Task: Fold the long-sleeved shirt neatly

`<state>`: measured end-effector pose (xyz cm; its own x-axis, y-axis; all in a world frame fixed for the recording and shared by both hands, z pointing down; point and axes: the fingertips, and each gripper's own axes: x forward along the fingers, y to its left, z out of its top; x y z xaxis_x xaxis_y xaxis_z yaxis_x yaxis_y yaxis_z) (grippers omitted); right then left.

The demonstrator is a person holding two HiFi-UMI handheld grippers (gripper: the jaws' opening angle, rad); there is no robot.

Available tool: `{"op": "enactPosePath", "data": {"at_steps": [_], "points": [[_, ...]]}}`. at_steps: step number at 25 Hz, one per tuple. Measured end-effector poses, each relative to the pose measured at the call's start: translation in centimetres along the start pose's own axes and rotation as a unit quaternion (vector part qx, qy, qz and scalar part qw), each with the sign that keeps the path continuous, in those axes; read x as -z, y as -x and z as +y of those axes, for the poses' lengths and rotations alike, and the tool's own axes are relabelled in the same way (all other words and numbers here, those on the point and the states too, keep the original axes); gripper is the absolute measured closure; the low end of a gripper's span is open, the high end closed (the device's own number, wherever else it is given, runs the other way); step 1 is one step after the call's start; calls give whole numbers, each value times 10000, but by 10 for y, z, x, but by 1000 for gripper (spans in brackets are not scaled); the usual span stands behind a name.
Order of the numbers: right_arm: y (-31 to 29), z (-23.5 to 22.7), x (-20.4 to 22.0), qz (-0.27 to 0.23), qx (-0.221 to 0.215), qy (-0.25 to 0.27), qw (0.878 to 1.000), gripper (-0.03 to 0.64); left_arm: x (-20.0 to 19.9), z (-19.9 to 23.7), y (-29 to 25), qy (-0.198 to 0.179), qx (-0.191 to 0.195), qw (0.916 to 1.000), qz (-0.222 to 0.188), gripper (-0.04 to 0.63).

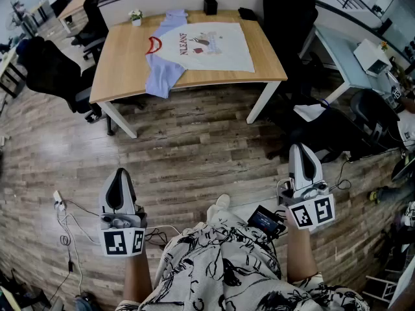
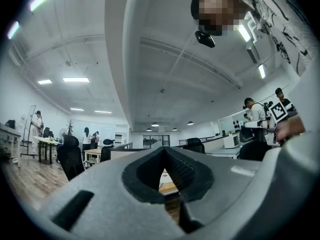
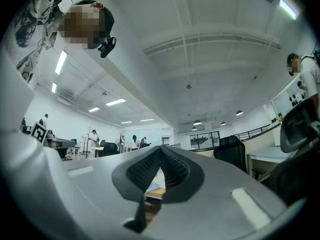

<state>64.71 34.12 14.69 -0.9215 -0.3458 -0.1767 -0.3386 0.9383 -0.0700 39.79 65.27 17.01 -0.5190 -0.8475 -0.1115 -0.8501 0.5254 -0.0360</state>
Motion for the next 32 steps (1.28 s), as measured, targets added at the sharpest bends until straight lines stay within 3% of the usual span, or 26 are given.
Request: {"op": "enactPosePath", "data": {"at_steps": [12,17,20,22,26,29,30,32], "points": [[-15,-5,6,66,-122,69,9999,623,4,-6,-16,-26,44,10000,34,598],[-14,-3,2,-208,-228,-102,9995,623,4,-4,-17,-154,-63,9999,13,598],[-15,-9,6,-122,-95,27,9999,614,7,0,-19,-161,-134,9998,12,586],[-18,-15,10,-47,-21,31,10000,497,9,5,-21,-232,-253,9994,56,481],[-23,-24,14,-14,27,-37,10000,328,9,15,-24,-176,-520,9985,-15,261],[-28,-24,15,-85,-265,-61,9996,194,15,17,-32,-133,-559,9983,40,144],[-31,-24,16,-83,-355,-63,9993,182,17,15,-36,-142,-557,9983,78,102],[-39,-29,19,-49,-423,-105,9990,164,19,13,-44,-150,-566,9982,157,80]]}}
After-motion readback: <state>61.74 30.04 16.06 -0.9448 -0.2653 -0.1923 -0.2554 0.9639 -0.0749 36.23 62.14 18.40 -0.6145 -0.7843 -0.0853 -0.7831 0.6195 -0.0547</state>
